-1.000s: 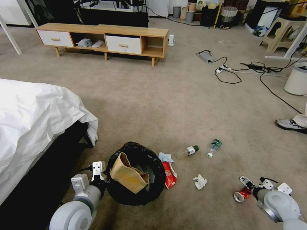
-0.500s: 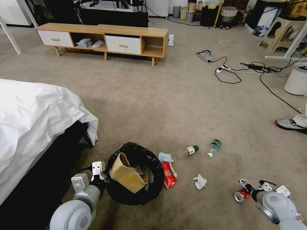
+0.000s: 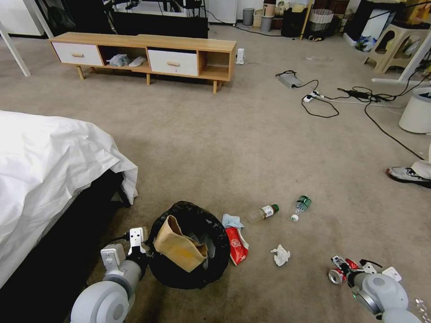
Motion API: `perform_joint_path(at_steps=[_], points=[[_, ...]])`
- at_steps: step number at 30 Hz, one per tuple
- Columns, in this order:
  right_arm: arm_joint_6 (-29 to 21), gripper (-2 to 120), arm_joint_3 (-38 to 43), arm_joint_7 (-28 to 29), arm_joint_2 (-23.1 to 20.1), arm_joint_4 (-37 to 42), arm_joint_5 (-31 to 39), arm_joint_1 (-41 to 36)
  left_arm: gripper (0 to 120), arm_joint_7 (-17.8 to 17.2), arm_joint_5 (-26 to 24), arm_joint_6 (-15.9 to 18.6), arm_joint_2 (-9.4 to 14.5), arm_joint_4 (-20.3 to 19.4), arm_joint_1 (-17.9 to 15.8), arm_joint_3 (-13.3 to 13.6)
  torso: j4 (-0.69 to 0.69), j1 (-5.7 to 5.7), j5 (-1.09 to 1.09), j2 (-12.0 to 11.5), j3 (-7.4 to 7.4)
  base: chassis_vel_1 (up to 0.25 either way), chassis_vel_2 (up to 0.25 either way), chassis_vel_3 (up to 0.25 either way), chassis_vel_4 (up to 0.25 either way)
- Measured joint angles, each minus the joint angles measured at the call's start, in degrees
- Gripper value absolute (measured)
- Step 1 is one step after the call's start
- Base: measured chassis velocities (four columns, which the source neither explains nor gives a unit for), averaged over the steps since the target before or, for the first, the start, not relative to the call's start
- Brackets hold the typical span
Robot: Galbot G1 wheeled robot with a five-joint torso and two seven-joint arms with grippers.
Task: Pick up the trash bin and place the garbage on the floor into it.
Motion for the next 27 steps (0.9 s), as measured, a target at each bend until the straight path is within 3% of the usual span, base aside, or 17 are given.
perform_joint_path(at_steps=[15,27], points=[[0.12,100,0.42,-0.80,-0.94,-1.12,-0.24,1.12,0,0.10,-0.06,0.00,-0.04,0.89,-0.47,0.61,0.00,0.00,0.00,0.00,0.01,0.000,0.000,0.000,0.000],[0.40,100,-1.42,-1.58,1.87,-2.98,-1.95,2.91,0,0.16,-0.35,0.00,0.23,1.55,-0.79,0.65,0.00,0.00,0.00,0.00,0.01,0.000,0.000,0.000,0.000]])
